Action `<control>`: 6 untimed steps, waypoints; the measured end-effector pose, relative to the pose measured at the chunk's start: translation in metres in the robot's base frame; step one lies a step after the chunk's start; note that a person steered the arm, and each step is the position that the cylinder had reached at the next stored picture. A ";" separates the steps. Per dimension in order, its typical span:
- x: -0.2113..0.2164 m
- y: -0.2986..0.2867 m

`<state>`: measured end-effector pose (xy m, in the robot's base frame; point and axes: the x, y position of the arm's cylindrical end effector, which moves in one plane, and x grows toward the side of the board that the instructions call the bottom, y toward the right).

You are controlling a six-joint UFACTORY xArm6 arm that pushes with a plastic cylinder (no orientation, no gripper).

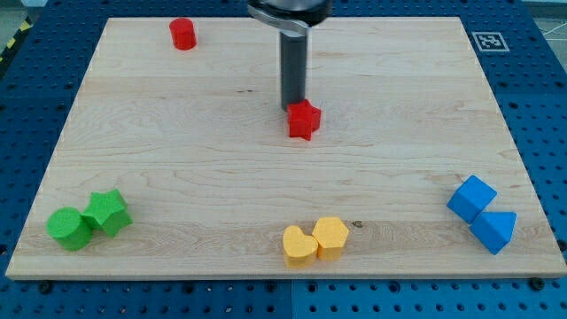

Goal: Nudge the red star

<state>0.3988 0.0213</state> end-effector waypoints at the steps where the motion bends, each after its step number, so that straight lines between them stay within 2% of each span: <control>1: 0.015 0.030; 3: 0.052 0.068; 5: -0.016 0.037; 6: -0.009 0.008</control>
